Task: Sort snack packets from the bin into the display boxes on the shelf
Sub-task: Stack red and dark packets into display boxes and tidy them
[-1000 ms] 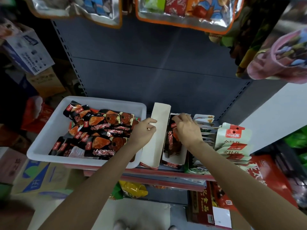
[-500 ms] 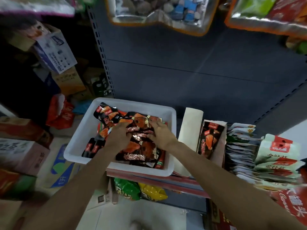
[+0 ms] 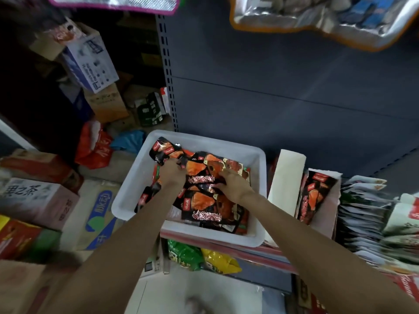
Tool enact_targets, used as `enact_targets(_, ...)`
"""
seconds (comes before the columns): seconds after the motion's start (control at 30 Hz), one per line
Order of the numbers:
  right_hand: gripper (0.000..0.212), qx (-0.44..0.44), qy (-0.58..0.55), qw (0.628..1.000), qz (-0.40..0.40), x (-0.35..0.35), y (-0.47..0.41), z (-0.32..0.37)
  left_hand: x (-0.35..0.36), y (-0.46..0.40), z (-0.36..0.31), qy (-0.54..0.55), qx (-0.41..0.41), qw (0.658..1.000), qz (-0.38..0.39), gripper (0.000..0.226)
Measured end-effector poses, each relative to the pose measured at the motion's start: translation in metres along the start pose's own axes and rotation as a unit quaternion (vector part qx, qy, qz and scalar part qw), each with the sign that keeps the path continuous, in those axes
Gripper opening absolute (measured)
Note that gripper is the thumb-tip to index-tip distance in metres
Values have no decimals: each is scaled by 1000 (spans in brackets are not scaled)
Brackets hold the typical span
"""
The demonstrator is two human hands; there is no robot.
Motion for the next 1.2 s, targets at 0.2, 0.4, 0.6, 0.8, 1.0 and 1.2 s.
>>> enact_targets(0.2,63,-23,-107,988,-105,-27,22,-8,-12,30,-40,49,195,980,6,14)
enact_targets(0.4,44,-114,-237,956,-127,-82,65,-33,2,53,-106,105,328,935,88,13)
enact_targets(0.6,11,-58,-244,946,-208,-125,101,-102,62,76,-158,198,256,933,157,28)
enact_targets(0.8,34,14,-165,963,-214,-151,121,-162,129,101,-165,82,199,937,276,43)
enact_targets(1.0,15,17,-38,994,-105,-138,115,-175,149,109,-160,90,131,930,333,58)
enact_targets(1.2,22,63,138,982,-112,-108,94,-181,153,114,-167,136,99,917,361,57)
Point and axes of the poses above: each hand's wrist, its own y-axis away from the middle knuckle, its own x-axis out of the palm, z = x × y, the point moved 2 cm from there along -y, towards the middle knuckle, and after that the axes turned 11 degrees about x, right-handed, at the moved point
